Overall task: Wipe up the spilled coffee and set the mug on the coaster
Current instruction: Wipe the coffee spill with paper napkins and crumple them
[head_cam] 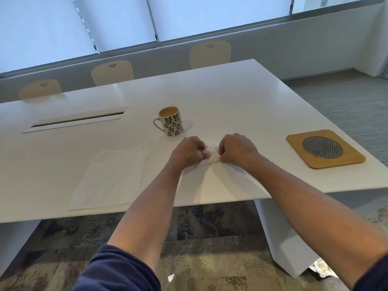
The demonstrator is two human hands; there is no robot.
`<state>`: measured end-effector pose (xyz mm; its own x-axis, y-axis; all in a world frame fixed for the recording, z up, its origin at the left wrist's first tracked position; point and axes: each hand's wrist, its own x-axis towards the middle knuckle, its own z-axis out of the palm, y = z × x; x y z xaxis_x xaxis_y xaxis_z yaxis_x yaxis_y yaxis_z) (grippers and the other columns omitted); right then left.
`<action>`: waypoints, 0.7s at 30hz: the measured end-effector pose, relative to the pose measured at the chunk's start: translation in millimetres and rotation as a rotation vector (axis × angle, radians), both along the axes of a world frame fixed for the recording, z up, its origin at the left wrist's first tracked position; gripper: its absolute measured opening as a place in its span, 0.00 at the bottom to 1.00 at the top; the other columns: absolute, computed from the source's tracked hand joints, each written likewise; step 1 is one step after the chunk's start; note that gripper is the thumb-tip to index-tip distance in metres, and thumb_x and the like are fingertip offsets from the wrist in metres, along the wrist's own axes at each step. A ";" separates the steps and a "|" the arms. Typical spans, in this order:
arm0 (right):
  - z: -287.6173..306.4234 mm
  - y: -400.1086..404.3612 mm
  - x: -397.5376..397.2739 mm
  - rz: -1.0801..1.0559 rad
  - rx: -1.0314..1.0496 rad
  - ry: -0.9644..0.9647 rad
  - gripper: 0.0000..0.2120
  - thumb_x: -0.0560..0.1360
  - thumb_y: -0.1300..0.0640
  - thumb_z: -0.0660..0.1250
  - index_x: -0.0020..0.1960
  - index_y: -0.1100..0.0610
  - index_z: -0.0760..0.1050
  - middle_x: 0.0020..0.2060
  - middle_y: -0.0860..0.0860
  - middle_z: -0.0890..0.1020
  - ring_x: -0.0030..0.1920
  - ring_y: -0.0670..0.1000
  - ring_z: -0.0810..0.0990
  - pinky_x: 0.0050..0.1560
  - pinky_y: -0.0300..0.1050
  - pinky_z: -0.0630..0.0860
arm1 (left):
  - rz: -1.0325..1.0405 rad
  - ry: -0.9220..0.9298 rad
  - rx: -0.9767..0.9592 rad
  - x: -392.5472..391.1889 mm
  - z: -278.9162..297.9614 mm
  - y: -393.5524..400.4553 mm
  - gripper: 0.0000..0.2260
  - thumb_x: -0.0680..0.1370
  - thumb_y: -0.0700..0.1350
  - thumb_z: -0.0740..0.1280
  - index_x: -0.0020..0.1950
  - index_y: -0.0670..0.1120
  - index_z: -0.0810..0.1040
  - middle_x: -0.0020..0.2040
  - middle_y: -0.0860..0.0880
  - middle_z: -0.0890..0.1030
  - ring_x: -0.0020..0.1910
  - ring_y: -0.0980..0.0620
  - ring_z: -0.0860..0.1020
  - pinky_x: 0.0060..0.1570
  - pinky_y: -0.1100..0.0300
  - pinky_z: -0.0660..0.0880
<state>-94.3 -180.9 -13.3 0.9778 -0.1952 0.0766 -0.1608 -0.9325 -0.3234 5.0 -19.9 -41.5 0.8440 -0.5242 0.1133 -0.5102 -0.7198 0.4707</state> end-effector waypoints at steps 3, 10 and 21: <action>-0.7 -2.2 -1.2 -0.009 0.010 -0.014 0.08 0.69 0.62 0.70 0.39 0.50 0.83 0.40 0.52 0.86 0.42 0.56 0.84 0.39 0.43 0.76 | -0.002 -0.007 0.004 -2.8 0.2 -1.9 0.08 0.71 0.49 0.80 0.44 0.48 0.85 0.50 0.52 0.84 0.48 0.53 0.83 0.53 0.51 0.81; 0.9 -8.6 -7.1 -0.017 0.029 0.005 0.05 0.69 0.60 0.71 0.40 0.51 0.85 0.40 0.52 0.85 0.42 0.55 0.84 0.43 0.48 0.83 | 0.005 -0.040 0.059 -12.3 3.0 -10.8 0.07 0.72 0.47 0.79 0.46 0.48 0.86 0.48 0.52 0.84 0.48 0.51 0.83 0.51 0.53 0.81; -1.1 8.9 -9.1 -0.011 -0.112 -0.047 0.09 0.73 0.50 0.75 0.48 0.55 0.83 0.40 0.53 0.84 0.41 0.56 0.83 0.39 0.46 0.78 | 0.051 -0.063 0.087 -20.3 9.9 -10.1 0.05 0.72 0.47 0.78 0.39 0.49 0.84 0.39 0.51 0.83 0.40 0.50 0.82 0.38 0.59 0.76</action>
<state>-103.4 -172.0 -14.4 0.9705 -0.1932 0.1444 -0.1580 -0.9616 -0.2243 -15.3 -30.0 -31.6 0.8626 -0.4909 0.1224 -0.4983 -0.7825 0.3734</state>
